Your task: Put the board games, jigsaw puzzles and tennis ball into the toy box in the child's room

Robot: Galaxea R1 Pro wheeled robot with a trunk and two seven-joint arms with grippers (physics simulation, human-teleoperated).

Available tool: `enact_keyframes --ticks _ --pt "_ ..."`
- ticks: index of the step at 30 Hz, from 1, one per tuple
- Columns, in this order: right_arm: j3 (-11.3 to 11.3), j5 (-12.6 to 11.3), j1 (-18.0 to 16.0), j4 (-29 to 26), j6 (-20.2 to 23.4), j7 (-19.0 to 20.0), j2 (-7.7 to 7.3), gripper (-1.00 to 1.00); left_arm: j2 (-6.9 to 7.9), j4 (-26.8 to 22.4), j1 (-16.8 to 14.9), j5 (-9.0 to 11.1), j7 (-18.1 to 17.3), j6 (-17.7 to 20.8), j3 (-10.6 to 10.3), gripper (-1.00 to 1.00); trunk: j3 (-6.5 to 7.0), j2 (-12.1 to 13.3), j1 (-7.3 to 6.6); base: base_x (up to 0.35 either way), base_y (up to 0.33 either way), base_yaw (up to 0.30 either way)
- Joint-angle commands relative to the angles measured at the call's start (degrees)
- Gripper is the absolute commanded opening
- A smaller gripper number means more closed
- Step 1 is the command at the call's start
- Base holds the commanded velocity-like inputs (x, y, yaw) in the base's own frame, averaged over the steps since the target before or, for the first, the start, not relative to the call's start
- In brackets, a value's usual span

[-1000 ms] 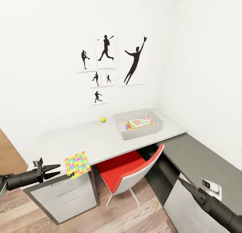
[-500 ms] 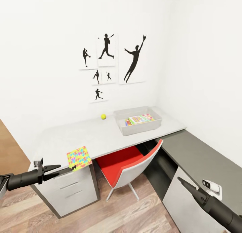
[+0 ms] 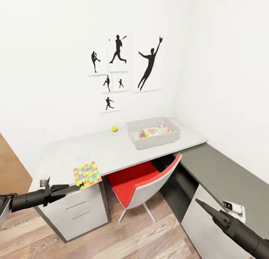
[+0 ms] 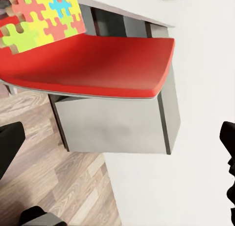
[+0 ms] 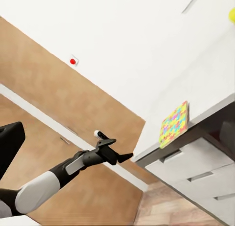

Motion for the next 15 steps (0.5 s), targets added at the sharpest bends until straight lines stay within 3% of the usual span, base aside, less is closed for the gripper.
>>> enact_keyframes --ticks 1,4,8,14,15 --pt "0.01 -0.37 0.0 -0.05 0.63 -0.07 0.0 1.0 -0.29 0.0 -0.06 0.09 0.55 0.63 0.04 1.0 -0.24 -0.46 0.23 0.0 0.0 0.0" --pt "0.03 -0.39 0.0 -0.09 1.1 -0.12 0.14 1.0 -1.57 0.0 -0.11 0.19 4.1 0.68 0.59 1.0 -0.78 -1.67 0.89 0.0 0.0 0.0" --pt "0.04 -0.4 0.0 -0.11 1.3 -0.12 0.35 1.0 -3.39 0.0 -0.18 0.34 8.94 0.69 3.23 1.0 -1.5 -3.27 1.77 0.0 0.0 0.0" --pt "0.03 -0.4 0.0 -0.09 1.36 -0.14 0.48 1.0 -6.72 -0.04 -0.25 0.43 14.86 -0.14 10.63 1.0 -2.57 -5.68 3.09 0.0 0.0 0.0" --pt "0.02 -0.4 0.0 -0.1 1.36 -0.14 0.5 1.0 -7.84 -0.06 -0.24 0.44 16.32 -0.81 13.25 1.0 -2.75 -6.08 3.31 0.0 0.0 0.0"
